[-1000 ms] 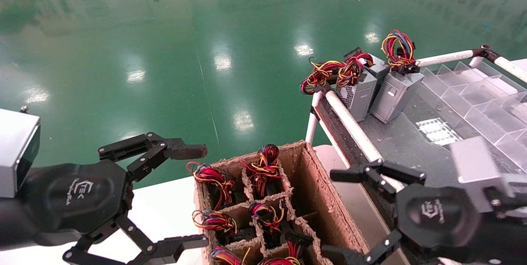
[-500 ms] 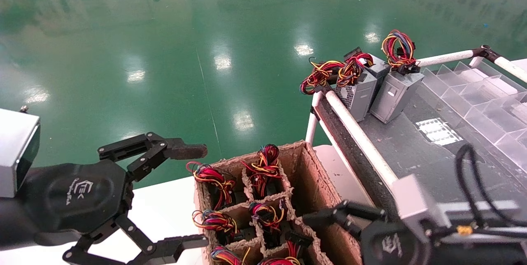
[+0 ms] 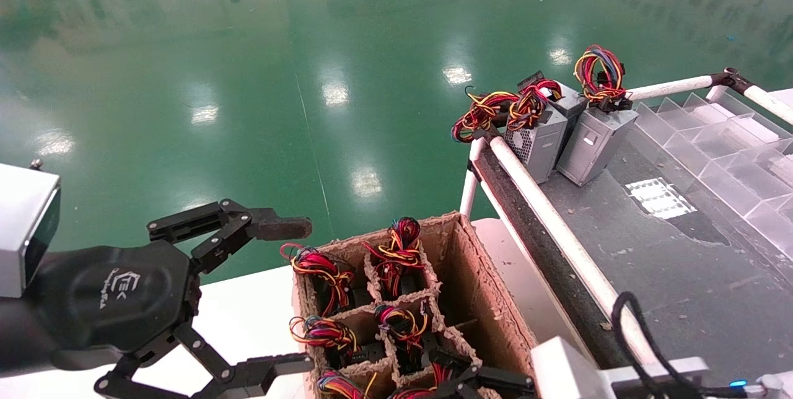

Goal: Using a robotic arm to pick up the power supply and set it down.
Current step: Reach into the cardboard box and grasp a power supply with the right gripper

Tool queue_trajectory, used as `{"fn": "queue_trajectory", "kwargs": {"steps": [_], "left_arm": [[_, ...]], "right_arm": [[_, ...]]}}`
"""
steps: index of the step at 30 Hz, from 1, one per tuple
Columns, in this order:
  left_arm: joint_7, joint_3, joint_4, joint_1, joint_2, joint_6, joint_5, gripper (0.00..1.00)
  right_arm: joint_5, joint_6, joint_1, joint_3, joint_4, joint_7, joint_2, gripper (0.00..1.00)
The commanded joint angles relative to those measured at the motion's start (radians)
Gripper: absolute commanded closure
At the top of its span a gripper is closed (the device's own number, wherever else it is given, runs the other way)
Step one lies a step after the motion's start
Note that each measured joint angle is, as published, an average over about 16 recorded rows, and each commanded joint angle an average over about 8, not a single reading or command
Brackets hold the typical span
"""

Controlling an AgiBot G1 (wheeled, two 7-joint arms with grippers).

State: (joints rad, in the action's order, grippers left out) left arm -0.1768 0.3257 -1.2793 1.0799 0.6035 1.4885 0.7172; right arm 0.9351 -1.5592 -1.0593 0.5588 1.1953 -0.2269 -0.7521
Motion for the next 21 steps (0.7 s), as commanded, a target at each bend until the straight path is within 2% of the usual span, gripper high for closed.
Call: {"fn": "queue_trajectory", "kwargs": {"steps": [1,2,9,10,21], "left_arm": [[0.0,0.0,0.0,0.0,0.0,0.0,0.0,0.0],[0.0,0.0,0.0,0.0,0.0,0.0,0.0,0.0],[0.0,0.0,0.0,0.0,0.0,0.0,0.0,0.0],[0.0,0.001,0.0,0.0,0.0,0.0,0.0,0.0],[0.001,0.001,0.0,0.0,0.0,0.0,-0.001,0.0]], "right_arm": [[0.005,0.003,0.001,0.01,0.011,0.006,-0.004,0.0],[0.011,0.004,0.0,0.015,0.014,0.009,-0.007,0.07],[0.058,0.011,-0.009,0.048,0.024,0.026,-0.029,0.94],[0.062,0.011,-0.01,0.052,0.023,0.028,-0.032,1.0],[0.093,0.019,-0.012,0.08,0.021,0.071,-0.054,1.0]]}}
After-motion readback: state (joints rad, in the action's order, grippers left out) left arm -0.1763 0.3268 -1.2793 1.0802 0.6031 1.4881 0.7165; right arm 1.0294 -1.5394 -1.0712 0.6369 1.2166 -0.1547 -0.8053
